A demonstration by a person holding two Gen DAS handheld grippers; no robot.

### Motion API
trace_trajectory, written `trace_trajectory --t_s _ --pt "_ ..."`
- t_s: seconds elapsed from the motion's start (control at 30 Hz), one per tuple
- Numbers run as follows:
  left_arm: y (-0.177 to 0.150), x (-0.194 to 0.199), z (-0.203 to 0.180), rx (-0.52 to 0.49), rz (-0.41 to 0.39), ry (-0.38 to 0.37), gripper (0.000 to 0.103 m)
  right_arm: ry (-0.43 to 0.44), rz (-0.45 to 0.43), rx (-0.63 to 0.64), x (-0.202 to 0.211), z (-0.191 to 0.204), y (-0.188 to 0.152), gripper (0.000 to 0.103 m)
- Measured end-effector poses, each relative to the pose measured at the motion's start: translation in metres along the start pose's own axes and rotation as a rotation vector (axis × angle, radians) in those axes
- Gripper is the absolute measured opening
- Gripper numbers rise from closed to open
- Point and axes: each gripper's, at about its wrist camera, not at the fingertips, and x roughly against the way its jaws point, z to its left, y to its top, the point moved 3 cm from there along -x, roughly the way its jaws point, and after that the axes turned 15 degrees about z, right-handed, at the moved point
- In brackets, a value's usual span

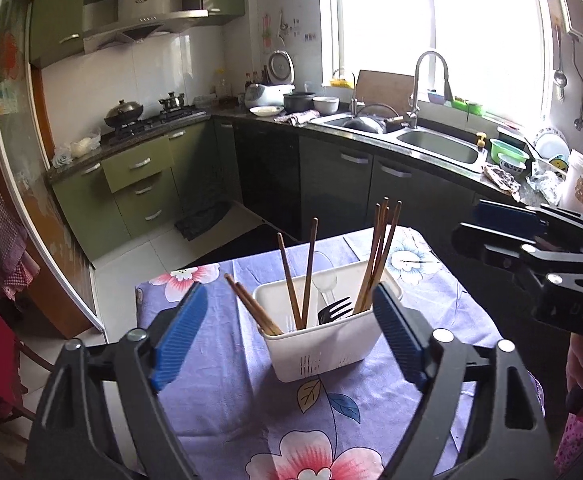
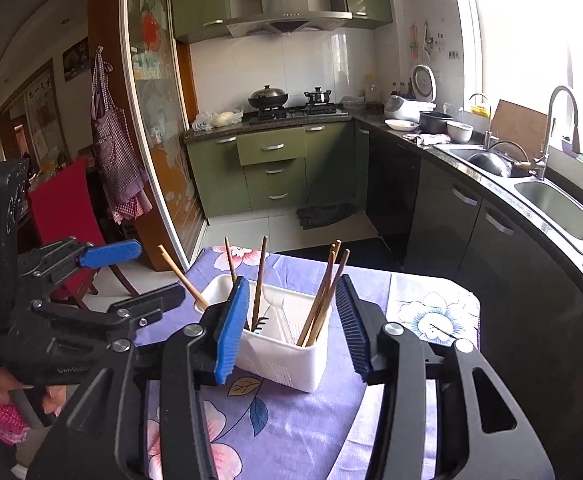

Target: Organize utensils

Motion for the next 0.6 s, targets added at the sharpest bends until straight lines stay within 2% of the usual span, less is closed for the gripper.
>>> trace_trajectory --t_s 0.03,0.07,0.1,0.13,0.2,0.37,0.6 --pt "-0.007 0.008 0.002 0.008 -0.028 0.012 0.095 -0.003 -0.017 -0.007 0.009 0.0 -0.011 0.057" --pt "-0.015 0.015 0.003 0.015 -0.05 0.023 0.096 -0.007 -0.033 -0.015 0.016 0.0 -0.023 0.07" --pt "-0.023 0.02 0.004 0.025 -0.067 0.033 0.096 -0.016 -0.053 -0.025 0.024 0.0 -0.037 0.078" --pt "-0.032 0.025 0.005 0.036 -0.08 0.039 0.096 -0.022 -0.069 -0.033 0.03 0.0 -0.051 0.08" --pt "-0.052 0.03 0.007 0.054 -0.088 0.04 0.096 -0.032 -0.09 -0.053 0.039 0.003 -0.079 0.094" --pt "-0.108 0.04 0.009 0.09 -0.107 0.069 0.096 -0.078 -0.093 -0.055 0.05 0.019 -0.136 0.098" --pt "-0.161 0.063 0.015 0.125 -0.153 0.095 0.096 -0.111 -0.154 -0.082 0.075 0.035 -0.178 0.098"
